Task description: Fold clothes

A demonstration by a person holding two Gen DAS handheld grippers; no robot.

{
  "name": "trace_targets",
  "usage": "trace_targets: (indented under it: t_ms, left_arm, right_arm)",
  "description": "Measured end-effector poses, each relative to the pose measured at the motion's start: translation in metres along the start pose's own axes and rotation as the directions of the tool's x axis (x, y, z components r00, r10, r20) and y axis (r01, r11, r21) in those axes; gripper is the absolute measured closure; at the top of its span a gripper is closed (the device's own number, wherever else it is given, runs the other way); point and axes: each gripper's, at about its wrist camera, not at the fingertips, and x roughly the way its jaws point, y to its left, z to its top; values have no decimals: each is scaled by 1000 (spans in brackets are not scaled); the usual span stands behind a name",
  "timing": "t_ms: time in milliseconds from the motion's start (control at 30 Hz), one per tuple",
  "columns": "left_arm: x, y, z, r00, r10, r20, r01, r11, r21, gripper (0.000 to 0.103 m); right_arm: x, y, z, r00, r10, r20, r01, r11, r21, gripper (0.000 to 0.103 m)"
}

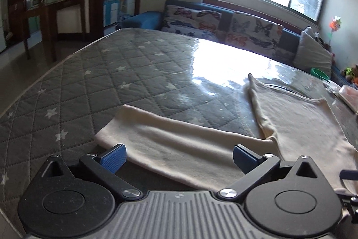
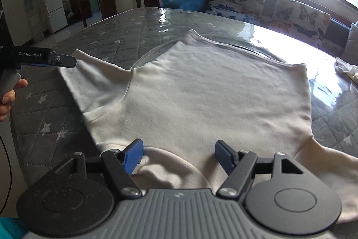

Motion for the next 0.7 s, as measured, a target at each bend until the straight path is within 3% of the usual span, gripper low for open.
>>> trace_targets:
  t_ms: [167, 367, 533, 700]
  left_arm:
    - [-4, 8, -3, 999, 52, 7, -52, 998, -24, 0]
    - [-3, 14, -2, 994, 110, 9, -110, 994, -17, 0]
    - [1, 29, 0, 993, 109, -41, -113, 990, -88, 0]
    - [0, 37, -3, 986, 157, -48, -162, 980, -119, 0]
  right_arm:
    - [1, 4, -3, 1000, 7, -1, -7, 1000, 1, 17]
    - [2, 5, -4, 1000, 13, 2, -13, 1000, 28, 12]
    - [4, 8, -4, 1000, 9, -5, -9, 1000, 27, 8]
    - [4, 8, -4, 1000, 11, -4, -11, 999, 36, 7]
